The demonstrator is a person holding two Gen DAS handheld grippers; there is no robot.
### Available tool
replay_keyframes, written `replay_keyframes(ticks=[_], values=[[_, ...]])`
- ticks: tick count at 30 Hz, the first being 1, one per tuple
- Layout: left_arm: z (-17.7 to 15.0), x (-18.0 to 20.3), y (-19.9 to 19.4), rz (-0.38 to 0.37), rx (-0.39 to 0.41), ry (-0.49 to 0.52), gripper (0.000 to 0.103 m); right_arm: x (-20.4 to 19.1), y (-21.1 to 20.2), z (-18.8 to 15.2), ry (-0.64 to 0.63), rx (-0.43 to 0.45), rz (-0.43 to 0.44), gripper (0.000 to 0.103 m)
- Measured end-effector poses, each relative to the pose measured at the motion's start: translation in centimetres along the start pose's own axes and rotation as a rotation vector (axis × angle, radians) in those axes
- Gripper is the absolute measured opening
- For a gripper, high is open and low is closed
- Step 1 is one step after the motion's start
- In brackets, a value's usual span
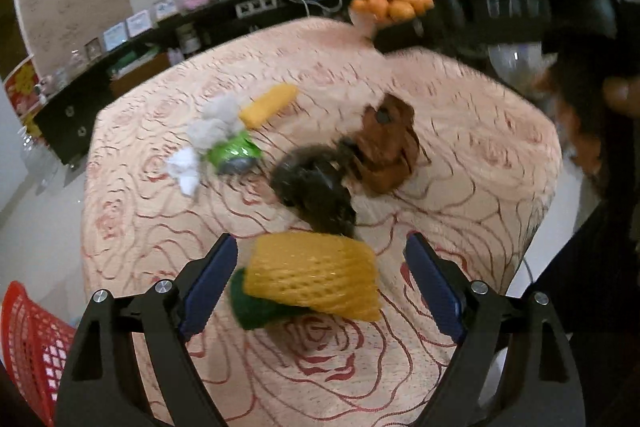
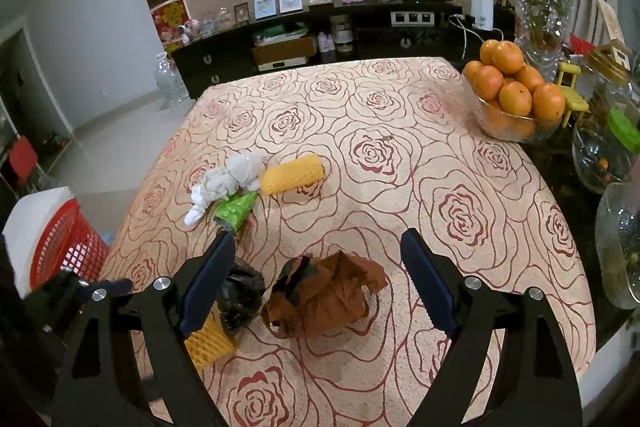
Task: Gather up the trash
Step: 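Close the left tool on the yellow foam mesh and lift it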
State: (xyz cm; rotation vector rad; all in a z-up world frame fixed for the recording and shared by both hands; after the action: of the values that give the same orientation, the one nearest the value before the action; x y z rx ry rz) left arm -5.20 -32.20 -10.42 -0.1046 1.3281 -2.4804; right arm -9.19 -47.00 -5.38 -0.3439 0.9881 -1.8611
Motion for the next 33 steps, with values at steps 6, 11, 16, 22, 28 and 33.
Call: replay_keyframes(ticks=[6, 11, 16, 22, 28, 33], values=[[-0.4, -0.3, 2.0, -0.022, -0.042, -0.035, 0.082, 0.0, -0.1, 0.0, 0.004, 0.002, 0.005, 0.082], [-0.7, -1.6, 2.6, -0.026, -0.063, -0.080, 0.067, 0.1, -0.1, 0.0, 0.005, 0.000, 0.011, 0.082], [-0.8, -2.5, 1.9, -0.020, -0.048, -0.104, 0.062, 0.2, -0.1, -0.1, 0.010, -0.003, 0.014, 0.082], [-0.6, -4.4, 0.3, -0.022, -0.007, -0.166, 0.062, 0.1, 0.3, -0.2, 0.014, -0.015, 0.020, 0.082], [-0.6, -7.1, -2.4, -0.006, 0.066, -0.258, 0.062, -0.3, 0.8, -0.3, 0.008, -0.026, 0.032, 0.082], [-0.9, -9.6, -4.1, 0.034, 0.107, -0.330, 0.062, -1.4, 1.2, -0.2, -0.011, -0.032, 0.072, 0.082]])
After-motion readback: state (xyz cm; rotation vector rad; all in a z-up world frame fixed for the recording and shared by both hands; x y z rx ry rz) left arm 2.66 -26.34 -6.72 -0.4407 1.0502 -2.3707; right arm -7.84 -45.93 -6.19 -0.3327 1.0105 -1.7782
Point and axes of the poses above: each gripper's, at about its wrist camera, not at the fingertips, and y roughly the way its jaws point, x to its right, z to its top, the point moved 3 cm from there along y, roughly the way its jaws point, and after that the axes turned 5 degrees about -x, right-handed, at the moved point
